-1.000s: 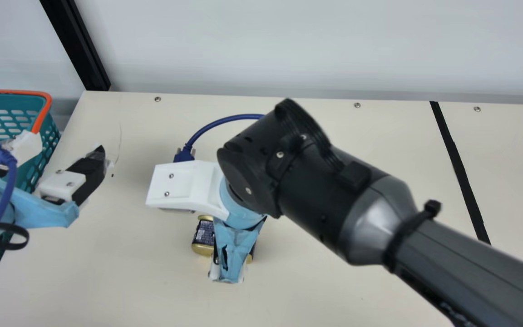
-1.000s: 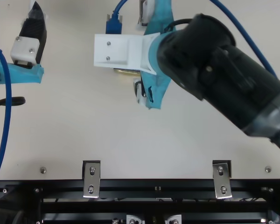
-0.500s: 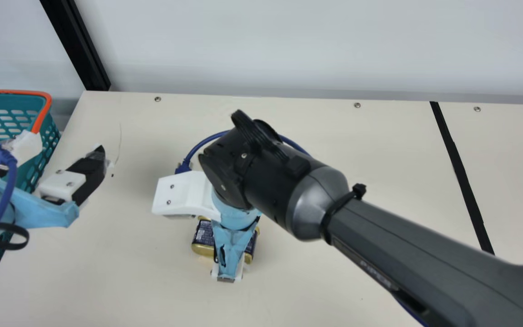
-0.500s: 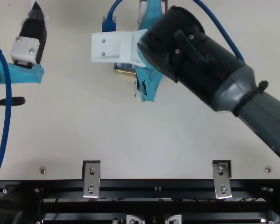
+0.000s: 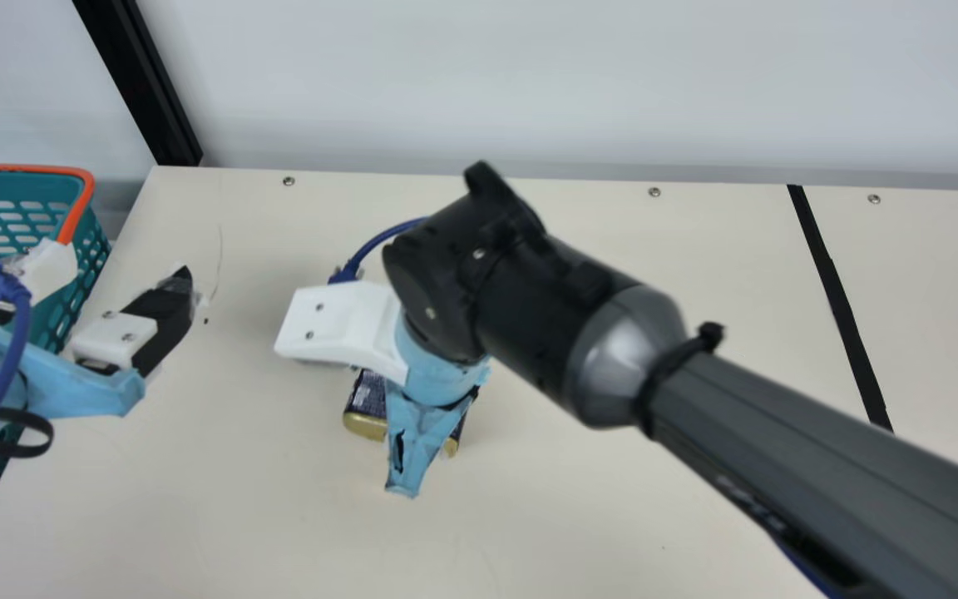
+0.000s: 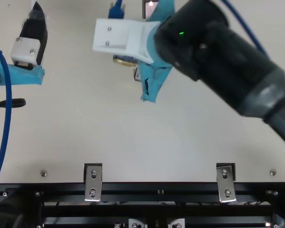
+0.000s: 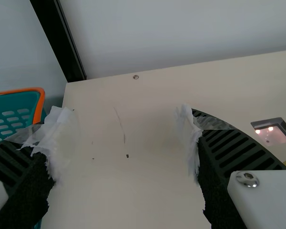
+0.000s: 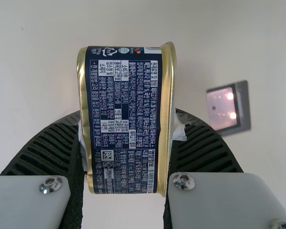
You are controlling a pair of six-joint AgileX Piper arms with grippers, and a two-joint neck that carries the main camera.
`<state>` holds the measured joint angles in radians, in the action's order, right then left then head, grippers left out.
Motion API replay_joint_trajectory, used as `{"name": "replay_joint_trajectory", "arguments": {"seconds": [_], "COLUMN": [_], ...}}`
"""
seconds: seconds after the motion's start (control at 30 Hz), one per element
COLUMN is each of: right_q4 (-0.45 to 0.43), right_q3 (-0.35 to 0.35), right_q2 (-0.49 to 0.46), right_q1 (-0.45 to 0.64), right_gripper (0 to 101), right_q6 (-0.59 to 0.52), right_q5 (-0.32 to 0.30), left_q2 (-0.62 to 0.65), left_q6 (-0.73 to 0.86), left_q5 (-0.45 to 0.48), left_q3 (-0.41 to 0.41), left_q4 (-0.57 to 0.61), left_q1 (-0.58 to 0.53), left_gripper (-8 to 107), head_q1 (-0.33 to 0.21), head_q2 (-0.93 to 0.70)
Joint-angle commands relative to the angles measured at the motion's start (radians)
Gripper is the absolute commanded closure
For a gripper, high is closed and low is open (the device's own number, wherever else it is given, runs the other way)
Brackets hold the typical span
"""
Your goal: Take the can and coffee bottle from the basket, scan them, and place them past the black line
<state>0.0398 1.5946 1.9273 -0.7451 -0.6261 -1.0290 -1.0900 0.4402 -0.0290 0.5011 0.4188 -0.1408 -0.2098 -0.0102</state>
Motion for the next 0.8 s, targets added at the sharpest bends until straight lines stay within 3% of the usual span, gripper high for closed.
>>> {"name": "replay_joint_trajectory", "arguments": {"seconds": [0.0, 0.17, 0.4, 0.77], "right_q4": [-0.006, -0.033, -0.045, -0.04], "right_q3": [-0.005, -0.06, -0.221, -0.498], "right_q2": [-0.036, -0.109, -0.252, -0.507], "right_q1": [0.009, 0.056, 0.184, 0.534], "right_gripper": [101, 101, 101, 101], "right_q6": [0.025, 0.096, 0.161, 0.135], "right_q5": [-0.008, 0.007, 0.049, 0.089], "left_q2": [0.0, 0.0, 0.0, 0.0], "left_q6": [0.0, 0.0, 0.0, 0.0], "left_q5": [0.0, 0.0, 0.0, 0.0], "left_q3": [0.0, 0.0, 0.0, 0.0], "left_q4": [0.0, 0.0, 0.0, 0.0], "left_q1": [0.0, 0.0, 0.0, 0.0], "left_gripper": [9, 9, 9, 9], "head_q1": [0.0, 0.008, -0.005, -0.079], "head_q2": [0.007, 0.107, 0.328, 0.657]}}
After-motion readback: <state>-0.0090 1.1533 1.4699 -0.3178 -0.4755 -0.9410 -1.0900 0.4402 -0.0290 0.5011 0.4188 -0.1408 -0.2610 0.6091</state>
